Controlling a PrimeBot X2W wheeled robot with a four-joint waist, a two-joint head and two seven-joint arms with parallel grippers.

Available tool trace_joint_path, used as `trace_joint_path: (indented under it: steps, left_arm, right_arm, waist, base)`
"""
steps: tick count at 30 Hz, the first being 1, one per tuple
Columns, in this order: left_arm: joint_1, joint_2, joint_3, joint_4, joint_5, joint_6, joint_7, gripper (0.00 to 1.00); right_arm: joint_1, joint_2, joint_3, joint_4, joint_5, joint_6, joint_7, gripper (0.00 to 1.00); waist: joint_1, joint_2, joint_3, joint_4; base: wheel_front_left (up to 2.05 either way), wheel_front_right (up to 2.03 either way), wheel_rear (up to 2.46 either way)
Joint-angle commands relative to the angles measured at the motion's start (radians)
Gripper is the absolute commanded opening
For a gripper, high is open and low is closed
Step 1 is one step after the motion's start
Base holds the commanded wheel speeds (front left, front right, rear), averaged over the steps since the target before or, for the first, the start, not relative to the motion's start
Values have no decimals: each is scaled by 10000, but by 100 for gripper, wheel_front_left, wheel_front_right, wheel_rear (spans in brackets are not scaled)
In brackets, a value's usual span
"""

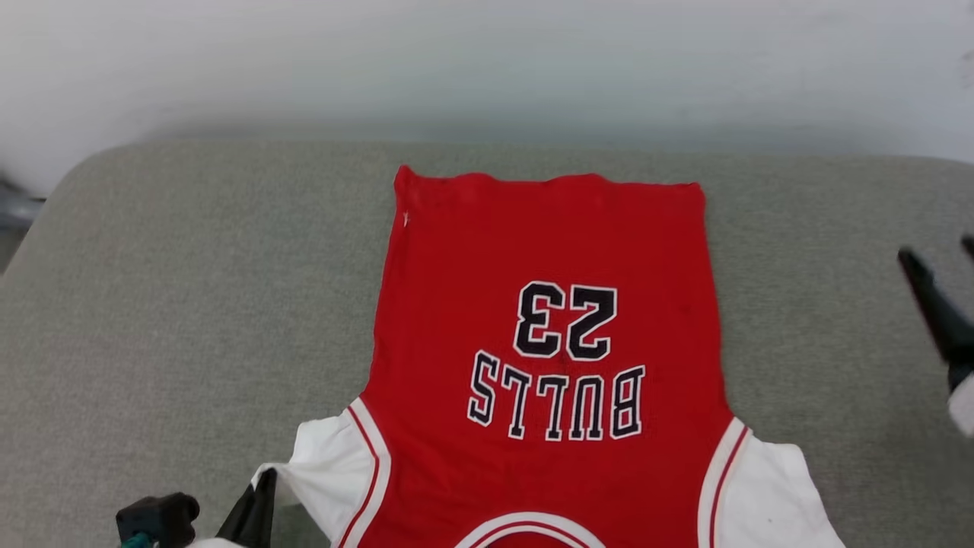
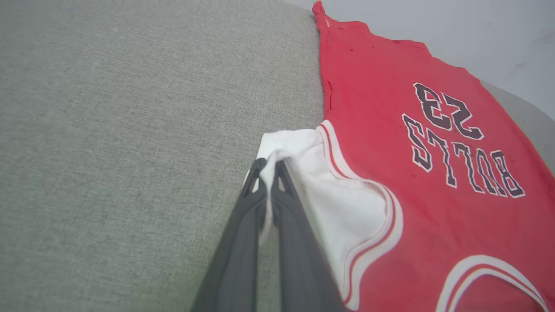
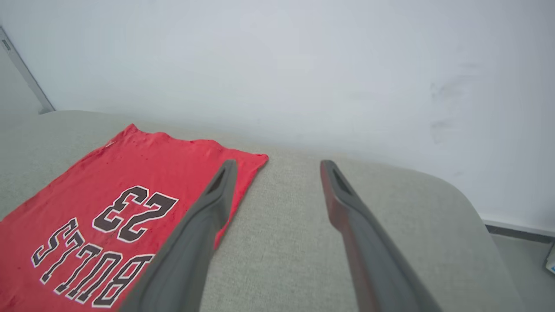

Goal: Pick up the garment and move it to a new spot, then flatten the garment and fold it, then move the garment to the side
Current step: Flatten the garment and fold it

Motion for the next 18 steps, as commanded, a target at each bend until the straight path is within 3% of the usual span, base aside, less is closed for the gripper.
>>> trace_joint_path:
  steps: [1, 6, 18]
  left_arm:
    - [-202, -122, 51, -65, 129, -6, -62, 0]
    - [-920, -566, 44, -202, 690, -232, -58, 0]
    - [-2216, -2243, 459, -46, 1954, -1084, -48, 0]
  right_arm:
    - [-386, 61, -56, -138, -39, -8, 226, 100]
    - [-2444, -152, -196, -46, 102, -8, 2398, 100]
    - [-6652, -1025, 974, 1934, 52, -9, 8550, 100]
  waist:
    - [0, -1, 384, 312]
    - [0, -1, 1451, 1019]
    - [0, -1, 3707, 2485]
  base:
    - [0, 0, 0]
    - [0, 0, 0]
    - [0, 0, 0]
